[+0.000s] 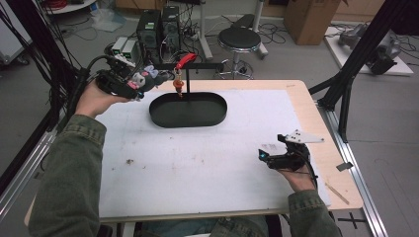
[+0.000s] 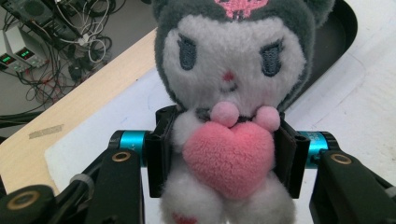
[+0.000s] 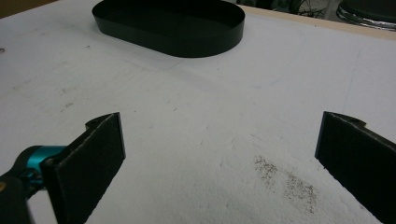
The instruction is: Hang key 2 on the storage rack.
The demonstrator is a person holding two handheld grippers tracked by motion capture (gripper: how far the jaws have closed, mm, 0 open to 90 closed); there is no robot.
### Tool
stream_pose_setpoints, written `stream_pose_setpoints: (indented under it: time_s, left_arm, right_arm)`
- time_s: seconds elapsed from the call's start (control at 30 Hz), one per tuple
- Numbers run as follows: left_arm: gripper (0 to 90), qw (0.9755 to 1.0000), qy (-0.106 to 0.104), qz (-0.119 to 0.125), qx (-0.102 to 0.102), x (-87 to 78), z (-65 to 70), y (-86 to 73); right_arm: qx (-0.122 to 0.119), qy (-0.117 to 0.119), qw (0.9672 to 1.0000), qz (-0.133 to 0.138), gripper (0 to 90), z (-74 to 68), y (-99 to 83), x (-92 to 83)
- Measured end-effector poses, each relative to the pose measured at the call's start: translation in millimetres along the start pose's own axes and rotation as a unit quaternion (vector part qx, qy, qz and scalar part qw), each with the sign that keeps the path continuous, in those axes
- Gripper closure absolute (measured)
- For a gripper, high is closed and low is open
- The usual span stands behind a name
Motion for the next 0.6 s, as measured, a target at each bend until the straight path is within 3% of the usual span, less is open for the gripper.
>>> stream_pose_setpoints:
  time_s: [0.33,0.4,0.5,0.6]
  left_arm:
    - [50.0,0.9993,-0.02,0.019,-0.023,-2.6,-13.5,17.4]
    - [50.0,0.9994,-0.019,0.015,-0.025,-2.7,-17.0,19.6]
    - [50.0,0.9988,-0.035,0.02,-0.028,-1.8,-19.2,21.5]
    - [50.0,0.9989,-0.033,0.014,-0.029,2.7,-20.2,23.3]
  right_arm:
    - [-0.001,0.0,1.0,0.0,0.6,-0.7,-0.1,-0.4]
    - [-0.002,0.0,1.0,0.001,0.6,-0.4,-0.1,-0.2]
    - [-0.001,0.001,1.0,0.002,0.5,0.5,-0.1,-0.2]
    - [0.003,0.002,1.0,0.001,0.5,0.3,-0.5,-0.8]
Point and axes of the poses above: each handheld gripper's, and its own axes: x roughly forward along the jaws, y roughly out of its top, z roughly to its right, the point moved 2 cm from there along x, roughly forward along the jaws, and after that the axes turned 11 degrees about -z, right-handed, at the moved point
